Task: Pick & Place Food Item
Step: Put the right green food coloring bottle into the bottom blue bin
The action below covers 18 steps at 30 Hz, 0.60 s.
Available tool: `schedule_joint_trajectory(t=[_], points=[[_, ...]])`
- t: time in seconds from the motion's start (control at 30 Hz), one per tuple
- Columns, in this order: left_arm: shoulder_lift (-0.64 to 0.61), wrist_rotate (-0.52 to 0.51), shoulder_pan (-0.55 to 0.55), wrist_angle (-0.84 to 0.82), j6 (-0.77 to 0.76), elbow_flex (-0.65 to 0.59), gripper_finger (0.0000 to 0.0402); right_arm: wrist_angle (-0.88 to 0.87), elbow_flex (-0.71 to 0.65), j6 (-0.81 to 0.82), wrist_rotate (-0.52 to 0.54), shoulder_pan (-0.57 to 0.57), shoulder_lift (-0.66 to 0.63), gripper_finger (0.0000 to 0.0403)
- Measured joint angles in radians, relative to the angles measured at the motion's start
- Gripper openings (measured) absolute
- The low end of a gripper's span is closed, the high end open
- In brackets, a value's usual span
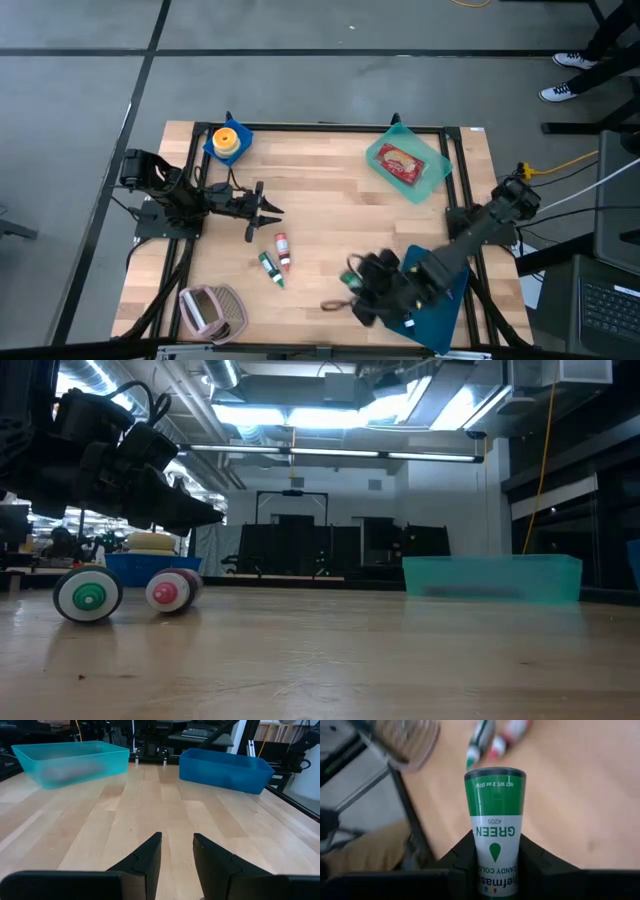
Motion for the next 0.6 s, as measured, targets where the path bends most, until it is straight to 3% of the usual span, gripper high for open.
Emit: schedule_joint_trajectory(t=[0.4, 0.6], points=[[0.000, 0.000, 0.000, 0.000, -0.006, 0.000, 0.0109, -0.281, 0.001, 0.619, 0.004, 0.290, 0.035, 0.0088], [0.000, -0.001, 0.000, 0.000, -0.006, 0.000, 0.0109, -0.378, 0.001, 0.860, -0.010, 0.370, 0.093, 0.0088]])
